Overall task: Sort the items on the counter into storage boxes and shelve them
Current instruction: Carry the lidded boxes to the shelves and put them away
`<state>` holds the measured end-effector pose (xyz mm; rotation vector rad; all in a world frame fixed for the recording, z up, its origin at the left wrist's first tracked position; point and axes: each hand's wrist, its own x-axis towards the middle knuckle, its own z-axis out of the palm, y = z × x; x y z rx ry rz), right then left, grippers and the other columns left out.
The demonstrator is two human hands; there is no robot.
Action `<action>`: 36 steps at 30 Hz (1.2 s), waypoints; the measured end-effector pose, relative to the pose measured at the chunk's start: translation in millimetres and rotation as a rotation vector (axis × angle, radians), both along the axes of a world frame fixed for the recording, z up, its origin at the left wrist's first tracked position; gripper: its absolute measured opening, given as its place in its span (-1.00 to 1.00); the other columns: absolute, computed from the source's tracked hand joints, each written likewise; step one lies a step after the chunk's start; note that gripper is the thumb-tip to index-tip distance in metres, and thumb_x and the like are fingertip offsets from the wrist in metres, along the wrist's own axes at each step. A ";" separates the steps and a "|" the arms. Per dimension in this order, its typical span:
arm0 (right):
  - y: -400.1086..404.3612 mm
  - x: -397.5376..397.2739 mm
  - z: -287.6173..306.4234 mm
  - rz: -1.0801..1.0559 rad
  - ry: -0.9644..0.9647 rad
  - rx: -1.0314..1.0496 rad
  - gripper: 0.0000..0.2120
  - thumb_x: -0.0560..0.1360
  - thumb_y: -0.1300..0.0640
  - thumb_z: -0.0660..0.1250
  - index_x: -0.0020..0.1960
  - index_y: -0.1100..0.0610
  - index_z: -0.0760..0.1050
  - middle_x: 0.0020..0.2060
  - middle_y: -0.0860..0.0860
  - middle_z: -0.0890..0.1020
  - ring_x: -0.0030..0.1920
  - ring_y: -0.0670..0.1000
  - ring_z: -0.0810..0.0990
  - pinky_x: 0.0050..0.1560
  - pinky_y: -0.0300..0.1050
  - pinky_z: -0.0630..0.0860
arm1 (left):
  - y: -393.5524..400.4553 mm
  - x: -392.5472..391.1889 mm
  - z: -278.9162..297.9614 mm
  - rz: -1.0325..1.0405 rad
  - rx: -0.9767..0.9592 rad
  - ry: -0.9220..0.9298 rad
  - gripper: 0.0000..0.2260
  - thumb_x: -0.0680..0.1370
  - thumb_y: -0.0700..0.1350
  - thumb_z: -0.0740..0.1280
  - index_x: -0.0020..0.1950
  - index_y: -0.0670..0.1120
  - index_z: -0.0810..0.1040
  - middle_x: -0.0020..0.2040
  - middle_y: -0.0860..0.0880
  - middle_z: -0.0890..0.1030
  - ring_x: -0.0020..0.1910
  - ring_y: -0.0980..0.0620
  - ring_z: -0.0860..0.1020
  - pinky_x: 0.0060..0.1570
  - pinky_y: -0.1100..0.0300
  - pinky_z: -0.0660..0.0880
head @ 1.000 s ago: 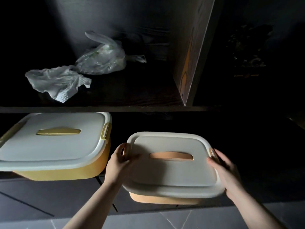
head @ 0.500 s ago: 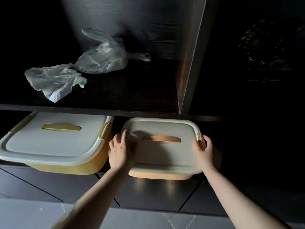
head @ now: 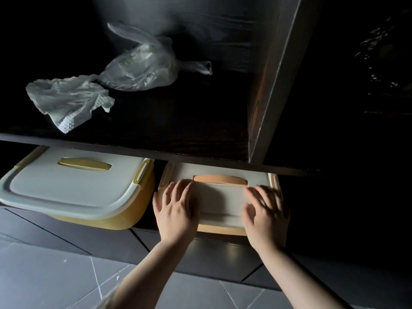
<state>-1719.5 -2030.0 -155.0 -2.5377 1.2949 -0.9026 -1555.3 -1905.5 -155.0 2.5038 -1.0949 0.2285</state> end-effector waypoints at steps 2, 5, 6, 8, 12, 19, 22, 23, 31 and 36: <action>-6.7 6.3 4.1 0.000 0.035 0.030 -0.61 0.44 -0.01 0.16 0.19 -0.05 0.60 0.22 -0.05 0.56 0.30 0.14 0.45 0.23 0.14 0.38 | -6.3 3.8 4.5 0.010 0.021 0.007 -0.58 0.52 0.16 0.07 0.35 0.14 0.40 0.34 0.13 0.44 0.39 0.00 0.30 0.36 -0.10 0.17; -8.8 11.8 4.7 -0.002 0.082 0.080 -0.58 0.45 -0.04 0.14 0.25 -0.05 0.56 0.28 -0.05 0.53 0.37 0.16 0.39 0.26 0.17 0.36 | -9.8 8.9 12.5 0.001 0.054 0.048 -0.55 0.52 0.17 0.03 0.37 0.14 0.39 0.37 0.12 0.42 0.40 0.01 0.28 0.37 -0.08 0.17; -8.6 10.3 4.6 0.020 0.095 0.089 -0.55 0.46 -0.06 0.10 0.27 -0.04 0.55 0.29 -0.04 0.52 0.38 0.18 0.37 0.27 0.19 0.35 | -9.0 9.1 15.0 -0.009 0.060 0.064 -0.55 0.54 0.17 0.03 0.39 0.14 0.37 0.39 0.13 0.40 0.43 0.01 0.26 0.38 -0.07 0.15; -9.1 6.8 5.2 0.091 0.119 0.077 -0.54 0.48 -0.05 0.10 0.28 0.03 0.55 0.29 0.02 0.53 0.36 0.21 0.38 0.27 0.23 0.35 | -1.6 8.6 19.5 -0.038 0.027 0.122 -0.59 0.58 0.14 0.08 0.43 0.15 0.32 0.45 0.16 0.31 0.49 0.06 0.16 0.42 0.02 0.10; 11.0 3.4 3.6 0.162 -0.072 0.149 -0.70 0.47 0.10 0.33 0.16 0.17 0.60 0.22 0.13 0.55 0.28 0.25 0.44 0.26 0.36 0.30 | 56.7 -17.3 26.0 0.045 -0.205 0.298 -0.70 0.56 0.01 0.26 0.29 0.13 0.48 0.36 0.24 0.40 0.39 0.22 0.29 0.34 0.36 0.20; 134.5 68.7 16.5 0.820 -0.224 -0.007 -0.65 0.36 0.06 0.24 0.04 0.12 0.66 0.10 0.11 0.62 0.18 0.14 0.51 0.20 0.07 0.40 | 232.1 -66.4 18.4 0.693 -0.443 0.387 -0.75 0.36 -0.30 0.50 -0.11 0.04 0.67 -0.05 0.23 0.62 -0.02 0.27 0.48 -0.07 0.44 0.35; 186.1 112.6 14.0 1.052 -0.204 0.008 -0.69 0.36 0.08 0.23 -0.02 0.07 0.67 0.03 0.01 0.65 0.10 0.05 0.55 0.14 -0.01 0.43 | 300.2 -64.7 22.5 0.921 -0.510 0.353 -0.77 0.38 -0.31 0.49 -0.12 0.02 0.67 -0.06 0.19 0.62 -0.07 0.23 0.54 -0.07 0.25 0.40; 202.3 126.3 12.4 1.101 -0.194 0.017 -0.70 0.36 0.08 0.23 -0.04 0.07 0.68 0.01 -0.01 0.66 0.06 0.05 0.58 0.10 -0.01 0.45 | 320.5 -61.6 23.7 0.970 -0.525 0.335 -0.78 0.39 -0.30 0.47 -0.10 0.01 0.67 -0.05 0.19 0.62 -0.05 0.18 0.57 -0.06 0.21 0.43; 371.2 210.7 8.2 1.273 -0.162 0.162 -0.70 0.34 0.07 0.20 -0.07 0.07 0.67 -0.02 -0.04 0.65 0.05 0.00 0.51 0.01 0.04 0.45 | 459.0 -18.0 25.2 1.142 -0.593 0.278 -0.78 0.48 -0.18 0.41 0.08 0.07 0.59 0.03 0.22 0.56 -0.02 0.25 0.54 -0.08 0.33 0.40; 436.8 265.1 17.4 1.344 -0.086 0.140 -0.70 0.34 0.05 0.20 -0.06 0.06 0.66 -0.02 -0.06 0.65 0.06 -0.03 0.49 0.04 -0.08 0.38 | 522.2 19.0 19.5 1.218 -0.616 0.325 -0.76 0.50 -0.14 0.39 0.11 0.12 0.56 0.04 0.27 0.53 0.00 0.32 0.52 -0.08 0.49 0.35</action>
